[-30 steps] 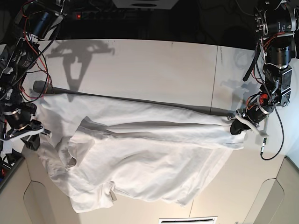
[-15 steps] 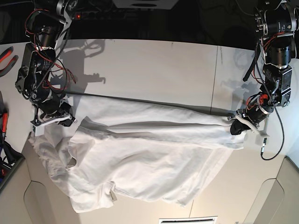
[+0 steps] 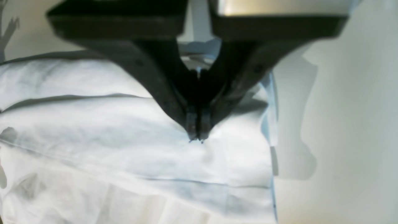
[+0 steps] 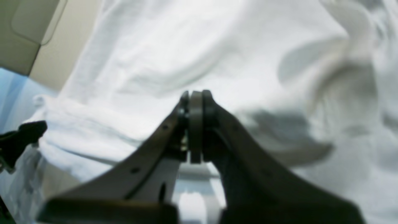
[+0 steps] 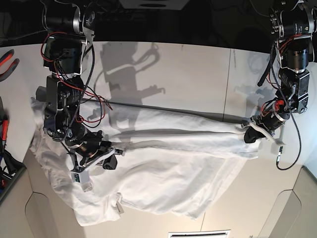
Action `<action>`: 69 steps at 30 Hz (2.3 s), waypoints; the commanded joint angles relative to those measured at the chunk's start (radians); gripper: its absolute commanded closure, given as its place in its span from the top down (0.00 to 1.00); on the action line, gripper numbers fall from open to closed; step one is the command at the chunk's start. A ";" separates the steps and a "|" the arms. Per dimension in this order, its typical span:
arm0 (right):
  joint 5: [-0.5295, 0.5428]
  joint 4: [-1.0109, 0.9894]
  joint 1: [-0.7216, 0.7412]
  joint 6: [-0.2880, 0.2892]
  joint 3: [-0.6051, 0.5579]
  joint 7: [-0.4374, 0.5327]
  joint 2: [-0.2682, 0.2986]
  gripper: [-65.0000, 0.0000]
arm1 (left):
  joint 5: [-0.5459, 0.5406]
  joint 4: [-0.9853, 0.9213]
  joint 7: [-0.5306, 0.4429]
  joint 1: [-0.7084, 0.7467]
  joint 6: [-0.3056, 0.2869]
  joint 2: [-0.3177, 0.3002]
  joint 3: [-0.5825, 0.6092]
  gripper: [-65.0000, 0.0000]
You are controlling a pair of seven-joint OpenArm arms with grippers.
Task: Layout the t-shirt on the table in an organized manner, then fold the t-shirt properly
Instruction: 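Lower the right gripper onto the shirt body beside the hem, then grasp the shirt fabric with the right gripper and pull it outward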
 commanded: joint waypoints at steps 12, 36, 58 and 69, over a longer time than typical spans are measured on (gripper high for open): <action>0.109 0.323 -0.070 0.019 -0.011 -0.073 -0.003 0.00 | -0.015 0.015 -0.014 -0.021 -0.012 -0.016 -0.005 0.00; -0.212 0.183 -0.114 -0.316 -0.011 0.112 -0.011 0.00 | -0.016 0.015 -0.015 -0.021 -0.012 -0.016 -0.005 0.00; 0.139 -0.087 0.092 0.116 -0.011 0.055 -0.019 0.00 | -0.015 0.015 -0.014 -0.021 -0.012 -0.016 -0.005 0.00; -0.108 0.333 -0.079 -0.173 0.000 0.064 -0.041 0.00 | -0.018 0.015 0.000 -0.021 -0.012 -0.016 -0.005 0.00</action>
